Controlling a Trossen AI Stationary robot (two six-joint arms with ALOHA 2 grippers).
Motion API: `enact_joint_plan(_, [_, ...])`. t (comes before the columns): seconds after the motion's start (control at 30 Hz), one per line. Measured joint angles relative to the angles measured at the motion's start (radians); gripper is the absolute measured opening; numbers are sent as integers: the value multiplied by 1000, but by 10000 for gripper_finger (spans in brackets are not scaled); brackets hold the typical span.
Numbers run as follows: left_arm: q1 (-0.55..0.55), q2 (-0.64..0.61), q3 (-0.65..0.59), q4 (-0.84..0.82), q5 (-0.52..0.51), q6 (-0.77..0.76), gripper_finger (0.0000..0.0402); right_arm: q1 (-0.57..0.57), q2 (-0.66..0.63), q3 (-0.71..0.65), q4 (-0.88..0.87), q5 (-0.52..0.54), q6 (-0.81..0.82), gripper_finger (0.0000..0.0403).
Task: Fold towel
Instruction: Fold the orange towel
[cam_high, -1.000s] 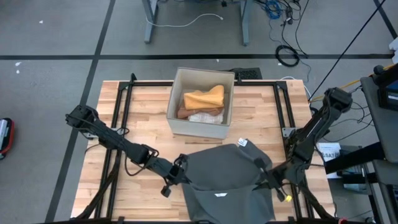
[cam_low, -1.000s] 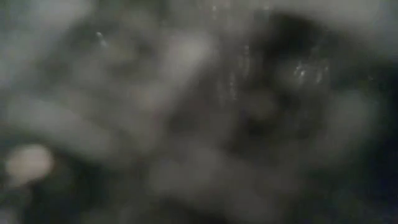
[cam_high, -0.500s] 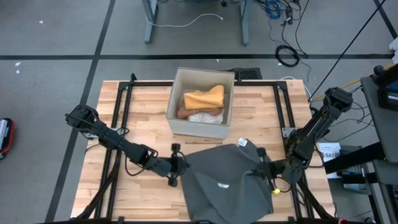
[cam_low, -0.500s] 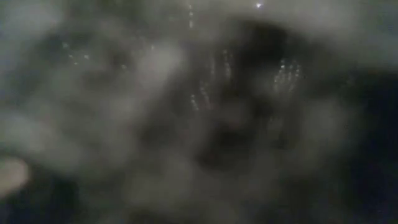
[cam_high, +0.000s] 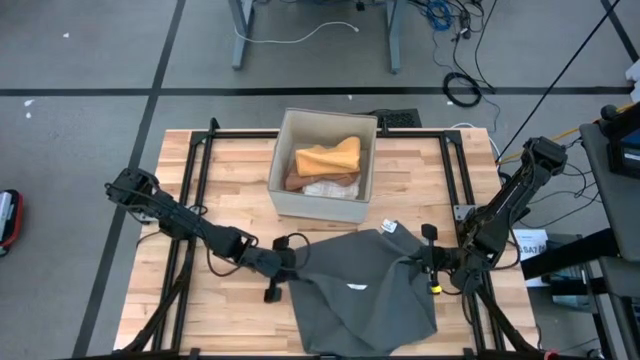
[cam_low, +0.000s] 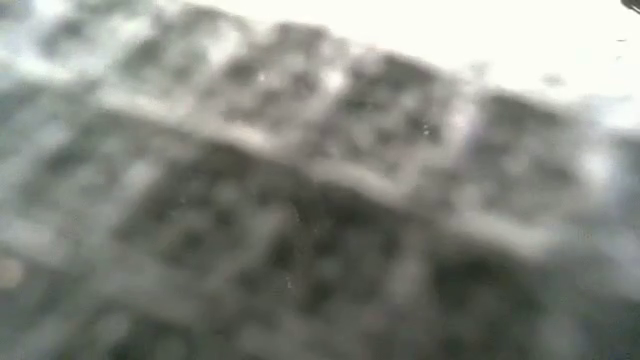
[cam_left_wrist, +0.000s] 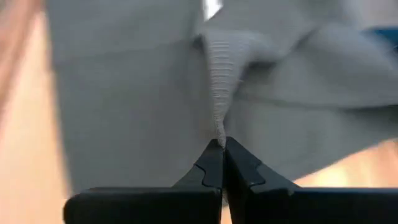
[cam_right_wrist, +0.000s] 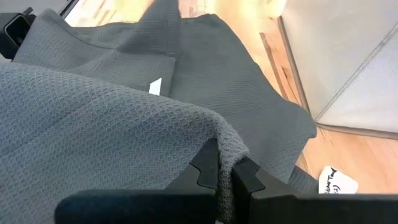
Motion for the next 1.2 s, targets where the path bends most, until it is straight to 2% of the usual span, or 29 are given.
enact_joint_plan(0.17, [-9,-38,1,154,76,-16,0,0,0,0,-3,0,-6,0])
enact_joint_plan(0.33, [-16,-120,18,106,98,-25,0,0,0,0,-3,3,-17,0])
enact_joint_plan(0.5, [-22,-176,18,-44,312,-45,0,0,0,0,-6,3,-20,0])
enact_joint_plan(0.57, [-21,-200,18,-30,413,-43,0,0,0,0,-6,4,-22,0])
enact_joint_plan(0.63, [-21,-235,18,40,464,-41,0,0,0,0,-6,5,-23,0])
enact_joint_plan(0.7, [-21,-279,19,66,449,-5,0,0,0,0,-6,5,-25,0])
enact_joint_plan(0.8, [-19,-338,20,20,371,39,0,0,0,0,-7,5,-27,0])
enact_joint_plan(0.9, [5,-367,21,-268,170,-41,0,0,0,0,-7,5,-27,0])
enact_joint_plan(0.97, [46,-348,15,-471,70,-108,0,0,0,0,-6,5,-27,0])
enact_joint_plan(1.0, [68,-334,3,-522,39,-141,0,0,0,0,-6,5,-27,0])
enact_joint_plan(1.07, [106,-315,-31,-512,43,-167,0,0,0,0,-7,9,-29,0])
enact_joint_plan(1.2, [160,-269,-99,-300,165,-111,0,0,0,0,-7,27,-31,0])
